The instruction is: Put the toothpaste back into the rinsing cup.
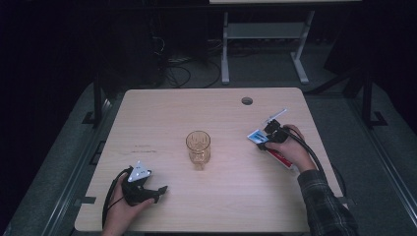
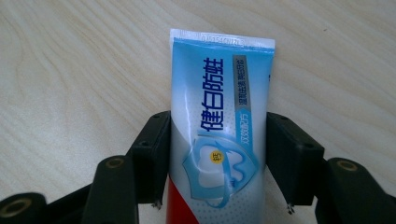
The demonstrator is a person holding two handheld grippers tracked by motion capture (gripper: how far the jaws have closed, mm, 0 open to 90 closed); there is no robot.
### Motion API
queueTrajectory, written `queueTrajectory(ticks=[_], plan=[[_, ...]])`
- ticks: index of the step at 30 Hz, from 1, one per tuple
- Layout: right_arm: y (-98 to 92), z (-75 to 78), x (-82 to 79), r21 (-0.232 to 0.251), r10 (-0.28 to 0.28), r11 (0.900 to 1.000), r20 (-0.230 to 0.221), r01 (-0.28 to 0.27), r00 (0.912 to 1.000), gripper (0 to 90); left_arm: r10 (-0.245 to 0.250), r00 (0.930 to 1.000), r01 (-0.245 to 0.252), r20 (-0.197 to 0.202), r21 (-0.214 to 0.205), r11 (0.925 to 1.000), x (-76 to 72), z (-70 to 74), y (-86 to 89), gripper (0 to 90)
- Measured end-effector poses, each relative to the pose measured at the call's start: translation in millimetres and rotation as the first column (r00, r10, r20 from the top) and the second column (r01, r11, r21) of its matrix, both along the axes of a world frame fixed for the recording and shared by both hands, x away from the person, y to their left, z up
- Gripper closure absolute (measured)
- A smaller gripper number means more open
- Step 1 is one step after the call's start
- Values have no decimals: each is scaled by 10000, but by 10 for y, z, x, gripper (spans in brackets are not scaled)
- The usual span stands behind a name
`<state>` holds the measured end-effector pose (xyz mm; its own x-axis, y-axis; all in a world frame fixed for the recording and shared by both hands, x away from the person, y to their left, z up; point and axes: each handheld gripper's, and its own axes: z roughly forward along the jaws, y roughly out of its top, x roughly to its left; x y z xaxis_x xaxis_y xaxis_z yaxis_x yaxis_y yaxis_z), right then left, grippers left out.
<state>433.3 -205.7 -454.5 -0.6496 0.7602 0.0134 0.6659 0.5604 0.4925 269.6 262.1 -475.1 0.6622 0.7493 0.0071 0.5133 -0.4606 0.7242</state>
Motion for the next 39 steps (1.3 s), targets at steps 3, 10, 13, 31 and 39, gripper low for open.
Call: queueTrajectory(ticks=[3, 10, 13, 31, 39], plan=[[-7, 1, 1, 20, -35, 10000, -66, 35, 10000, 435, 3, 10000, -3, 1, -5, 10000, 0, 0, 0, 134], [-4, 1, 1, 14, -19, 10000, -67, 19, 10000, 449, 4, 10000, -4, 2, -14, 10000, -1, -1, -1, 134], [1, 9, -1, 19, -78, 10000, -88, 78, 9999, 499, 11, 10000, -11, 6, -18, 10000, -1, -1, -1, 134], [-79, 93, -24, 567, -383, 9976, -180, 393, 9991, 706, 5, 10000, -5, 2, -17, 10000, 0, -1, -1, 134], [-118, 185, -53, 1095, -468, 9929, 30, 462, 9989, 716, 4, 10000, -4, 0, -17, 10000, 0, -1, -1, 134]])
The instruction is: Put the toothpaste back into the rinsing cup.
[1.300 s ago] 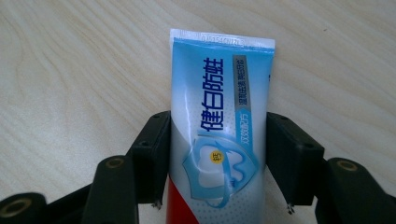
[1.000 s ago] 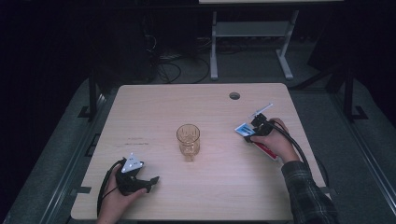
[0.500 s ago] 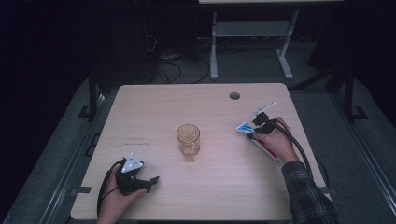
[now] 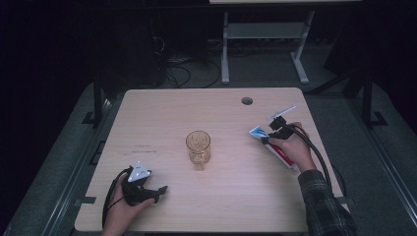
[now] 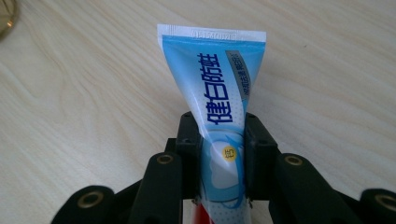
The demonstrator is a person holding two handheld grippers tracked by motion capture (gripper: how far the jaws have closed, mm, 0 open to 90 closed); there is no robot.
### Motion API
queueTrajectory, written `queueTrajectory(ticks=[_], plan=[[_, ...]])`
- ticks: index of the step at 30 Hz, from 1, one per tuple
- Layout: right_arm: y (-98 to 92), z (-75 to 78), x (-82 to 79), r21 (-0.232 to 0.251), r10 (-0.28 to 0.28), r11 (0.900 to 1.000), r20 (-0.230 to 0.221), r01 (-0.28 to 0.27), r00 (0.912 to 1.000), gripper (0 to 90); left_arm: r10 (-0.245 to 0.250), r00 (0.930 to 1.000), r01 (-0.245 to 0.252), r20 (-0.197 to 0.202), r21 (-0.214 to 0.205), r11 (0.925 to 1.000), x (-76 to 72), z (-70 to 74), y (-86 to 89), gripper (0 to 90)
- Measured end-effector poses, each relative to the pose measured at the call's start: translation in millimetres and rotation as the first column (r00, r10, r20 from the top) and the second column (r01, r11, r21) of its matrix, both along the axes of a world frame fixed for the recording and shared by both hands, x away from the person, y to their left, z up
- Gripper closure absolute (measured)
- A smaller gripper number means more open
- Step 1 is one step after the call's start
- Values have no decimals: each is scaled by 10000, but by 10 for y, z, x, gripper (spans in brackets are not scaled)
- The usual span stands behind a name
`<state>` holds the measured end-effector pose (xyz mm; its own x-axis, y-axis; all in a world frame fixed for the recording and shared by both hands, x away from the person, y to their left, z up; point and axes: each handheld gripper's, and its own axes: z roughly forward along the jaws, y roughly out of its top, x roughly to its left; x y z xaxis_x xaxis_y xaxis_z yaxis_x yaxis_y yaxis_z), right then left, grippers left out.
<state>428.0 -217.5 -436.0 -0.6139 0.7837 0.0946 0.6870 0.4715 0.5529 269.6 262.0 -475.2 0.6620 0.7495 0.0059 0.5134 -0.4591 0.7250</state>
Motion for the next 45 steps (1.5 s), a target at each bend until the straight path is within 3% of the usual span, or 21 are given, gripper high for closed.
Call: queueTrajectory(ticks=[22, 33, 45], plan=[[-162, 301, -170, 1380, -469, 9898, 903, 342, 9948, 728, 1, 10000, -1, 0, -1, 10000, 0, 0, 0, 134], [-328, 407, -333, 2234, -1026, 9723, 1461, 682, 9839, 730, 1, 10000, -1, -1, -3, 10000, 0, 0, 0, 134], [-427, 511, -440, 3037, -1186, 9512, 1979, 542, 9730, 729, 1, 10000, -1, 2, -3, 10000, 0, 0, 0, 134]])
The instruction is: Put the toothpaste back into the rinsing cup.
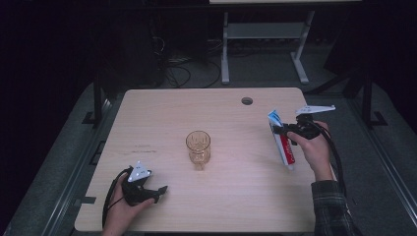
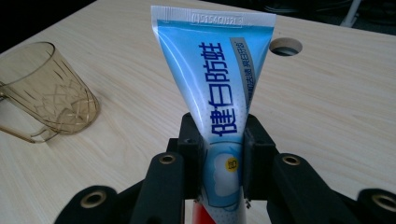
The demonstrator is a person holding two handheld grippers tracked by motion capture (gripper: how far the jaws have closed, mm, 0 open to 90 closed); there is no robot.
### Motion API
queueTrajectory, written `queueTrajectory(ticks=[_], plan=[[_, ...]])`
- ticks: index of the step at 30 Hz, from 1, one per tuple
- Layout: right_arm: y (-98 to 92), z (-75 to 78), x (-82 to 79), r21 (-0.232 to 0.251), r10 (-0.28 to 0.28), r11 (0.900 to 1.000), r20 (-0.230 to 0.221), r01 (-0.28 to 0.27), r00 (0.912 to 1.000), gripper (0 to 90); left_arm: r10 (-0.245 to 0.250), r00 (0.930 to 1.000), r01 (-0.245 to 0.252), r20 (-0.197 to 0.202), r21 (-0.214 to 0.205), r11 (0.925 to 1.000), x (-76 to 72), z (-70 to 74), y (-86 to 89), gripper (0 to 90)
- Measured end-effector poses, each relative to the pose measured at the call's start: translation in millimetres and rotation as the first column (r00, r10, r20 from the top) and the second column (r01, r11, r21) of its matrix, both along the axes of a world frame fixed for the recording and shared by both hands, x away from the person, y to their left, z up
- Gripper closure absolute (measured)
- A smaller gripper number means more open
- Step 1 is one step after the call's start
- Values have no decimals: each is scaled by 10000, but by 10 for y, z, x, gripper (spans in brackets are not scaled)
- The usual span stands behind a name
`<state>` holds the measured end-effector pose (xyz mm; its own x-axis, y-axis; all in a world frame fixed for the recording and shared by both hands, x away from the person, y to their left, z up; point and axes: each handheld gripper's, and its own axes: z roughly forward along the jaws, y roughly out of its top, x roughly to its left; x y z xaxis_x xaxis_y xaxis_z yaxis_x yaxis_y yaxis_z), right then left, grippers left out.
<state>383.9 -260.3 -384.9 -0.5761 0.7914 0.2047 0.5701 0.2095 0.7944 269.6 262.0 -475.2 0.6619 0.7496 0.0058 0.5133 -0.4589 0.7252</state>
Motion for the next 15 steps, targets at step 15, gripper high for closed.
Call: queueTrajectory(ticks=[15], plan=[[75, 119, -70, 758, 348, 9963, 708, -402, 9969, 728, 1, 10000, -1, 1, -6, 10000, 0, 0, 0, 134]])
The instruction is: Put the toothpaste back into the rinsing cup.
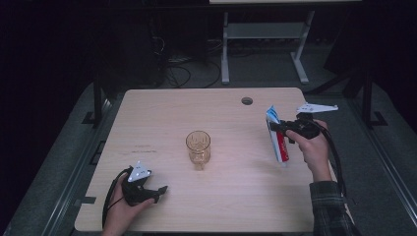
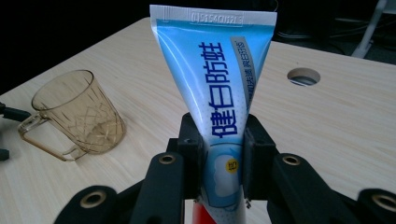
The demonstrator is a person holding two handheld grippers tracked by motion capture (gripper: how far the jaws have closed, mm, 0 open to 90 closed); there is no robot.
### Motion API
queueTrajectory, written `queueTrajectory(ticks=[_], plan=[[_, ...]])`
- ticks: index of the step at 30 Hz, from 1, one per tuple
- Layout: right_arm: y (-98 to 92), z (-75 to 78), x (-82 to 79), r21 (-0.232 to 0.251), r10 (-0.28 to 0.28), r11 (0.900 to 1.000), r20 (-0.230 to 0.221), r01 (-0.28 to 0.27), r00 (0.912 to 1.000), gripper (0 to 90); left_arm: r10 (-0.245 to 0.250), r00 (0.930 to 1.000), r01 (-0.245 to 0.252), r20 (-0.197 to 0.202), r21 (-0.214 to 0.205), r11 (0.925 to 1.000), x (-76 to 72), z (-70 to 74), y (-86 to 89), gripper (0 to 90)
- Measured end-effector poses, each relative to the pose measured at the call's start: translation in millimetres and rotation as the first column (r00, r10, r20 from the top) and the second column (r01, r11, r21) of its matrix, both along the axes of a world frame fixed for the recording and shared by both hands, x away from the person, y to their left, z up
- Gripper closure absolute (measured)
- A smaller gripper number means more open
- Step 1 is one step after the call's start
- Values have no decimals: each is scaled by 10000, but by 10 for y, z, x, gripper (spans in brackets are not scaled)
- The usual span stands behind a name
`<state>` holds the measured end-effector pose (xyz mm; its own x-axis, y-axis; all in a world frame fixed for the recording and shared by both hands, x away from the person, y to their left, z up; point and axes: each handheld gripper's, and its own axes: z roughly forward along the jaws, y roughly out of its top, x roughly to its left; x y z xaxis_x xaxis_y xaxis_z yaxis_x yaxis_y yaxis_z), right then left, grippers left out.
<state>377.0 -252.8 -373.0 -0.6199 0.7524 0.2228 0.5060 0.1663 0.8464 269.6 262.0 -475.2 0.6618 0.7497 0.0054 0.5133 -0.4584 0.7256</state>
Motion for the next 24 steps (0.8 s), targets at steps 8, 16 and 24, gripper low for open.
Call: queueTrajectory(ticks=[8, 16, 24], plan=[[94, 78, -39, 180, 316, 9993, 344, -322, 9989, 728, -31, 10000, 31, -7, 12, 10000, -4, 1, 1, 134], [191, 166, -81, 340, 641, 9972, 636, -663, 9959, 727, -30, 10000, 30, -17, -1, 10000, -5, 0, 1, 134], [335, 241, -124, 418, 1057, 9931, 871, -1096, 9906, 725, -18, 10000, 18, -4, -18, 10000, -7, 0, 0, 134]])
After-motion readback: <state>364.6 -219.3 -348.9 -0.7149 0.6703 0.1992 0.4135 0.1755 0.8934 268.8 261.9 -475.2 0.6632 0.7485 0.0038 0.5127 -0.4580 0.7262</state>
